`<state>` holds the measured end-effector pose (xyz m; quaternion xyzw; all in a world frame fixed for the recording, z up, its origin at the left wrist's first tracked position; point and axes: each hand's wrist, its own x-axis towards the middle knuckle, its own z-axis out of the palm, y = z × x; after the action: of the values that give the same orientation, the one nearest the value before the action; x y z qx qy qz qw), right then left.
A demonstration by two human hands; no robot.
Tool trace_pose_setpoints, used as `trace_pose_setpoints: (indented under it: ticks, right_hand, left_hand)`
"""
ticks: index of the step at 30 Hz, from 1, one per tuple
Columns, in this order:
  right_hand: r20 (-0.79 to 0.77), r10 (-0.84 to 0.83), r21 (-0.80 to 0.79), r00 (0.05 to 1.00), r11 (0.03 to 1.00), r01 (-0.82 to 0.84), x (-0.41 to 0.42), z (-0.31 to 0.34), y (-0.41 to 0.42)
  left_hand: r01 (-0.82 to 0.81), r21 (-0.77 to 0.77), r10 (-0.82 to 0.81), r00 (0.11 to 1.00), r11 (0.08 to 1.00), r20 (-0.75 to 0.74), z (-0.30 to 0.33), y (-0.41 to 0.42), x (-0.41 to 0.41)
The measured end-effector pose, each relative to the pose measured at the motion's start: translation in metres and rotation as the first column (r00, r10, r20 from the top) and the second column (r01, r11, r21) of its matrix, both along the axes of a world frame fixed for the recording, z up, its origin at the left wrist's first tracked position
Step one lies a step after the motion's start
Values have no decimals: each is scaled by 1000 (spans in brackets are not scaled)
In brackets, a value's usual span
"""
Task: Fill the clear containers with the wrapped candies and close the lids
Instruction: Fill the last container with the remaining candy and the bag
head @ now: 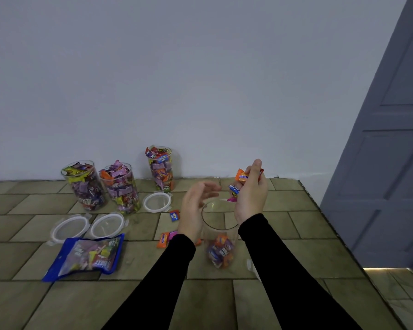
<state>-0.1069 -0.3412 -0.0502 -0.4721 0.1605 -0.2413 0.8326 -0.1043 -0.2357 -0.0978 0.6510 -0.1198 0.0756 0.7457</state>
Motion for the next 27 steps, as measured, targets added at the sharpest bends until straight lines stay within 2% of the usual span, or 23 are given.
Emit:
trace_pose_setpoints:
  ticks: [3,5,13,19,23,27]
  right_hand:
    - [22,46,20,999,999,-46,3,0,1]
    - [30,97,-10,995,995,-96,5,0,3]
    - [21,365,-260,931,901,-347,-4,-3,0]
    - [14,382,-272,924,891,-364,-6,-5,-1]
    - [21,418,-277,908,875,-396,-6,-6,-2]
    - [-14,450,-277,893,857,-436,-7,-10,-4]
  left_hand:
    - [174,-24,-173,936,985,-306,-11,-1,-7]
    - [216,-82,-231,894,973,-385,-16,-2,-7]
    - [90,-191,-157,914,978,-375,-22,-9,-6]
    - [50,-199,-123,919,979,-375,-32,-12,2]
    - [65,-167,-116,943,984,-313,-35,-13,3]
    - [38,-195,-109,924,980,-367,-31,-13,-2]
